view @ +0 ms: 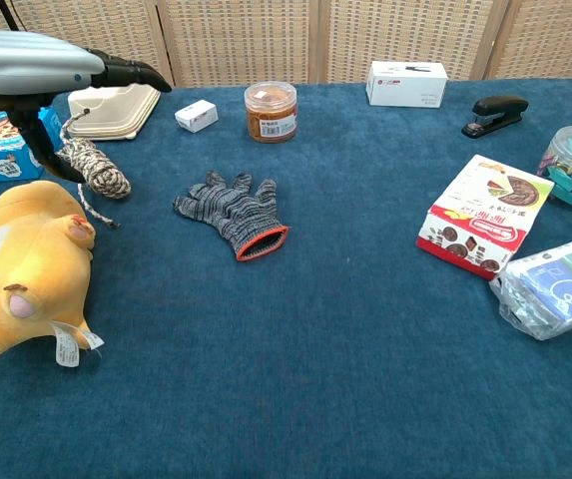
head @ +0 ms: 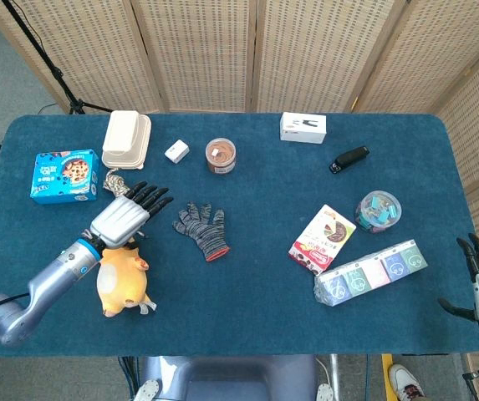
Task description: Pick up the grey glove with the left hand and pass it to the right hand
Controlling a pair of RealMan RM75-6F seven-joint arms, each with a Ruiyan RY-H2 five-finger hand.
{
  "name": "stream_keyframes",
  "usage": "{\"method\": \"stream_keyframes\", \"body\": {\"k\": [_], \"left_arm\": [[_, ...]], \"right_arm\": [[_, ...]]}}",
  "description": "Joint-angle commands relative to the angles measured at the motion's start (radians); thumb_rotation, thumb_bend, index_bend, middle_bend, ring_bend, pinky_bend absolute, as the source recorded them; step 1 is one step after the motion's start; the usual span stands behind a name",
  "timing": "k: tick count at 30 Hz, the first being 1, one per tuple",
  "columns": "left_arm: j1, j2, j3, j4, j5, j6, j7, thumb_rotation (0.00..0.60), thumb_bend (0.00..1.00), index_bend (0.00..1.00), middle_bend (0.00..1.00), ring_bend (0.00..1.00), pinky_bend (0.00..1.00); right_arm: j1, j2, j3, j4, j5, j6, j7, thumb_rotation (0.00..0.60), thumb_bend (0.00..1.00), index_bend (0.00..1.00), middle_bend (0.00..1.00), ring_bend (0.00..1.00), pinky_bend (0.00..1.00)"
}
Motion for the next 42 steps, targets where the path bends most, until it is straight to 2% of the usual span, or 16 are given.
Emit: {"method": "stream_keyframes", "body": {"k": [1,10,18,21,23,27,35,42], "left_arm": [[-0.068,-0.063,-0.003,0.057,-0.072,-0.082,0.010,0.600,0.13,0.00,0.00,0.00,0.00],[-0.139,-0.207,0.020,0.219,-0.165,-0.127,0.026,0.600,0.13,0.00,0.00,0.00,0.00],[-0.193,-0.334,0.024,0.356,-0.193,-0.115,0.039,0.600,0.13,0.00,0.00,0.00,0.00],[-0.210,-0.378,0.022,0.399,-0.202,-0.119,0.027,0.600,0.14,0.01,0.00,0.00,0.06],[-0.223,-0.405,0.022,0.429,-0.206,-0.121,0.024,0.600,0.15,0.05,0.00,0.00,0.15],[-0.241,-0.438,0.024,0.467,-0.230,-0.139,0.025,0.600,0.20,0.16,0.02,0.06,0.21],[-0.255,-0.465,0.033,0.496,-0.253,-0.129,0.036,0.600,0.34,0.43,0.26,0.27,0.33],[-0.254,-0.479,0.039,0.503,-0.266,-0.092,0.062,0.600,0.40,0.56,0.38,0.37,0.41]], "right_arm": [[0.003,0.000,0.010,0.013,0.023,-0.014,0.013,0.600,0.00,0.00,0.00,0.00,0.00],[0.005,0.010,0.026,0.036,0.057,-0.034,0.049,0.600,0.00,0.00,0.00,0.00,0.00],[0.007,0.010,0.028,0.042,0.057,-0.040,0.056,0.600,0.00,0.00,0.00,0.00,0.00],[0.007,0.010,0.028,0.042,0.059,-0.040,0.055,0.600,0.00,0.00,0.00,0.00,0.00],[0.007,0.009,0.029,0.043,0.061,-0.041,0.055,0.600,0.00,0.00,0.00,0.00,0.00],[0.006,0.010,0.030,0.046,0.065,-0.043,0.060,0.600,0.00,0.00,0.00,0.00,0.00],[0.003,0.014,0.033,0.052,0.068,-0.045,0.074,0.600,0.00,0.00,0.00,0.00,0.00],[0.002,0.016,0.032,0.049,0.065,-0.043,0.074,0.600,0.00,0.00,0.00,0.00,0.00]]}}
